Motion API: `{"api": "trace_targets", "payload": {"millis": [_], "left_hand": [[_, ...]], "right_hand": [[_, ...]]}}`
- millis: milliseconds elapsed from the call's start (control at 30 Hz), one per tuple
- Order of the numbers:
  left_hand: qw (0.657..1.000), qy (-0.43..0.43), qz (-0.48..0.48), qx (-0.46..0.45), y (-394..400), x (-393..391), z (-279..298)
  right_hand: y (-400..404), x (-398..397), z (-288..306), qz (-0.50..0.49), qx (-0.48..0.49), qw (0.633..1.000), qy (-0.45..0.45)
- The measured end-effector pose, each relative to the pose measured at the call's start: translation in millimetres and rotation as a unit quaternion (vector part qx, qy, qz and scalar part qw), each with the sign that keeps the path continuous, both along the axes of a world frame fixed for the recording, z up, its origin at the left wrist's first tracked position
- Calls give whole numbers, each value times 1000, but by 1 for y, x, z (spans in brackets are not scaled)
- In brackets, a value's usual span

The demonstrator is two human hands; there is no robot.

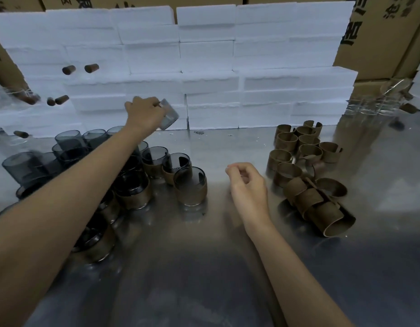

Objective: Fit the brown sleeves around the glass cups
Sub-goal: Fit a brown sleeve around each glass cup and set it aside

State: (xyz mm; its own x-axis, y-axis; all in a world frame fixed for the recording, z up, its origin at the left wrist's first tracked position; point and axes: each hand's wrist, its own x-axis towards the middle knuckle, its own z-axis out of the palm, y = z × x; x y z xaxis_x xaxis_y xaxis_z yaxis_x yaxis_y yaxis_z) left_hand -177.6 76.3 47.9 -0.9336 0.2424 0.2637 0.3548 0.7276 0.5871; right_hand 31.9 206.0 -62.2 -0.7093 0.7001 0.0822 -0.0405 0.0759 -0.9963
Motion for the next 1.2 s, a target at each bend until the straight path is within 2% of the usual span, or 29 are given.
{"api": "trace_targets", "payload": {"millis": [100, 200, 267, 300, 400, 433, 467, 533, 633, 700, 833, 967, 1067, 1133, 1200], "left_hand": [[981, -46, -73, 174, 3, 59, 13], [961, -89, -155, 211, -2, 122, 13], [947, -126, -209, 210, -7, 155, 5], [937, -148, -238, 209, -9, 169, -2], [898, -218, -295, 242, -12, 201, -26], [882, -239, -302, 272, -12, 208, -34], [867, -254, -303, 304, -12, 213, -41], [859, -255, -287, 339, -13, 217, -52], [901, -187, -226, 319, -15, 216, -66], [918, -142, -180, 323, -14, 220, -71], [907, -164, -149, 358, -11, 224, -77], [897, -197, -154, 365, -7, 226, -79], [899, -220, -151, 347, -2, 231, -79], [897, -233, -139, 348, -2, 231, -79], [895, -241, -128, 353, -5, 229, -79]], "right_hand": [[-2, 4, 9, 6, -37, 999, -8], [2, 9, 27, 27, -173, 985, -2], [11, 21, 36, 105, -249, 963, -8], [17, 30, 38, 175, -283, 943, -16], [24, 54, 40, 418, -348, 839, -22], [22, 59, 41, 460, -345, 818, -27], [19, 62, 43, 476, -335, 812, -35], [12, 66, 45, 465, -319, 825, -44], [6, 71, 39, 387, -278, 878, -51], [0, 69, 32, 305, -233, 921, -63], [-15, 57, 19, 163, -175, 969, -60], [-15, 59, 13, 82, -68, 994, -18], [-15, 67, 10, 32, 48, 998, 8], [-16, 71, 12, 25, 102, 994, 13], [-18, 74, 16, 38, 114, 992, 29]]}}
